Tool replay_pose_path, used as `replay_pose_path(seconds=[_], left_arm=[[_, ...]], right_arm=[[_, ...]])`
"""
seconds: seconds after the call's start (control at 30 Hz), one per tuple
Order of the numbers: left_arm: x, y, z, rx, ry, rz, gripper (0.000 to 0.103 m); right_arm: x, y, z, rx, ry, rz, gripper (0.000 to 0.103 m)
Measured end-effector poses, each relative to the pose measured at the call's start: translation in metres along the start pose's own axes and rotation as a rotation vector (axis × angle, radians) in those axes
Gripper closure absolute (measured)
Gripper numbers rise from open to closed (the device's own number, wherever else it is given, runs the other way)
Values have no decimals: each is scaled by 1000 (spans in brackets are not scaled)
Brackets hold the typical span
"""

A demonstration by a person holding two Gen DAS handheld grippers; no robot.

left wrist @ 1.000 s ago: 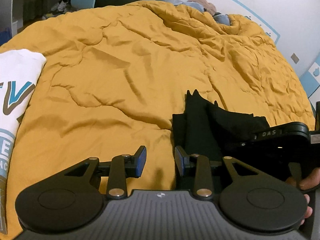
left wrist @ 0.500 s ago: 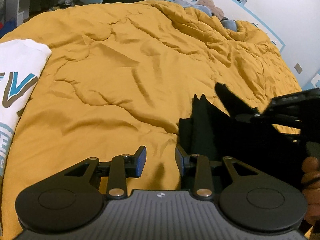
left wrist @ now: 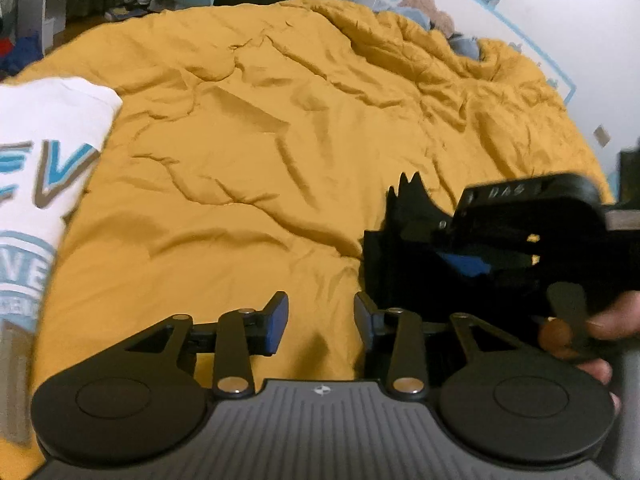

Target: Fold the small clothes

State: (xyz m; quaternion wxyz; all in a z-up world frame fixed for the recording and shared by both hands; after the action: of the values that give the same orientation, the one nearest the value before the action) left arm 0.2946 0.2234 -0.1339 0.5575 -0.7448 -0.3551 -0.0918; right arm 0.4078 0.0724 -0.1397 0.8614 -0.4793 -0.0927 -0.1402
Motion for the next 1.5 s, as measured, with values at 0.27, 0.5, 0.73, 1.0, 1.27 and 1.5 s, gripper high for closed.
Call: replay_pose_path(seconds=[0.27, 0.5, 0.73, 1.0, 1.27, 1.5], left_arm=[[-1, -42, -16, -6, 62, -13, 51], [-19, -62, -15, -163, 28, 54, 41], [-39, -63, 6, -428, -200, 82, 27], [-68, -33, 27, -408, -395, 154, 22], [-83, -16, 28, -433, -453, 205, 22], [-63, -32, 1, -423, -260, 75, 92]], right_arm=[[-41, -68, 25, 131, -149, -65, 74], [-63, -119, -30, 120, -172, -139, 72], [-98, -144, -95, -58, -208, -211, 70], [-134, -155, -135, -105, -254, -202, 69], [-158, -160, -123, -112, -408, -189, 43], [-191, -151, -94, -220, -712, -229, 24]])
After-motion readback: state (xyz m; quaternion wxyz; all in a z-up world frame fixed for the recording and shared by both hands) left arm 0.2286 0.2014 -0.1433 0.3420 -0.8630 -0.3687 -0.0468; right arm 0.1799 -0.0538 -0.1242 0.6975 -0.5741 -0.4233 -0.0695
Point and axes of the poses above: each gripper's, at about its wrist camera, not at the fingertips, and y roughly the way its jaws point, z to its left, x to its top, the point moved 4 cm from there along y, roughly the way its jaws point, and after that the axes turned 2 degrees about -y, right-handed, at the moved point
